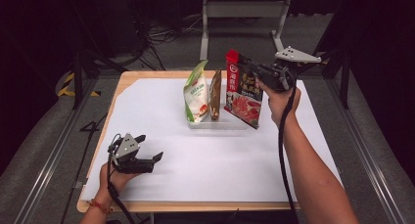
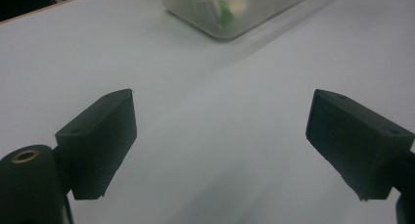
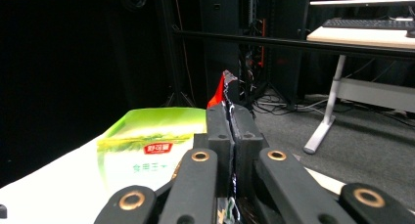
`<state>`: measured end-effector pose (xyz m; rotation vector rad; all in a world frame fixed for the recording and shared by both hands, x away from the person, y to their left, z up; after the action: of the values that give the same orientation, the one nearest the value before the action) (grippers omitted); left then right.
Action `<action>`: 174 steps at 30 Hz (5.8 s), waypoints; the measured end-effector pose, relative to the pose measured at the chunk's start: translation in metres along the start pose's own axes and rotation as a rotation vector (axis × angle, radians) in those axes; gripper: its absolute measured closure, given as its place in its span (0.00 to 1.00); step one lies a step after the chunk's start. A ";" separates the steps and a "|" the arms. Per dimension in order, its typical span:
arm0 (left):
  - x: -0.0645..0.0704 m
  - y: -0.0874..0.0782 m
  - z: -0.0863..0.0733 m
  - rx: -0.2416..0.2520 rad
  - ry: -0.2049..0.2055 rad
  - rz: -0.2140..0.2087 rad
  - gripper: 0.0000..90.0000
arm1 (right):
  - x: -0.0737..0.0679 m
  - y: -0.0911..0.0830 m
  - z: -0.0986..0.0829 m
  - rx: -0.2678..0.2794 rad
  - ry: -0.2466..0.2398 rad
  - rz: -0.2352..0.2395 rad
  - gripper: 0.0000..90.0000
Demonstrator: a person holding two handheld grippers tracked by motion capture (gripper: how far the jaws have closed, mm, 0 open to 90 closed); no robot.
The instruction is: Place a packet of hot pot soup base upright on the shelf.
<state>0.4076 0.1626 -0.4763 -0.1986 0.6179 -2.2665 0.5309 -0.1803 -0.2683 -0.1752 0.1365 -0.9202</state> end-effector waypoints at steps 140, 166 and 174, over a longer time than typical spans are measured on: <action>0.006 0.005 -0.004 -0.033 0.044 -0.019 0.13 | 0.024 -0.016 -0.079 -0.142 -0.107 -0.013 0.62; 0.006 0.005 -0.004 -0.038 0.046 -0.019 0.13 | 0.025 -0.040 -0.099 -0.184 -0.162 -0.014 0.62; 0.007 0.005 -0.005 -0.041 0.048 -0.018 0.13 | 0.027 -0.047 -0.108 -0.200 -0.173 -0.019 0.62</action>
<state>0.4045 0.1568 -0.4828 -0.1712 0.6904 -2.2825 0.4892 -0.2397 -0.3655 -0.4407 0.0662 -0.9057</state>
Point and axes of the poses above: each handheld gripper's, and its own axes: y roughly forward along the jaws, z roughly out of its top, x roughly to its right, the point moved 8 cm from there along y, roughly forward along the jaws
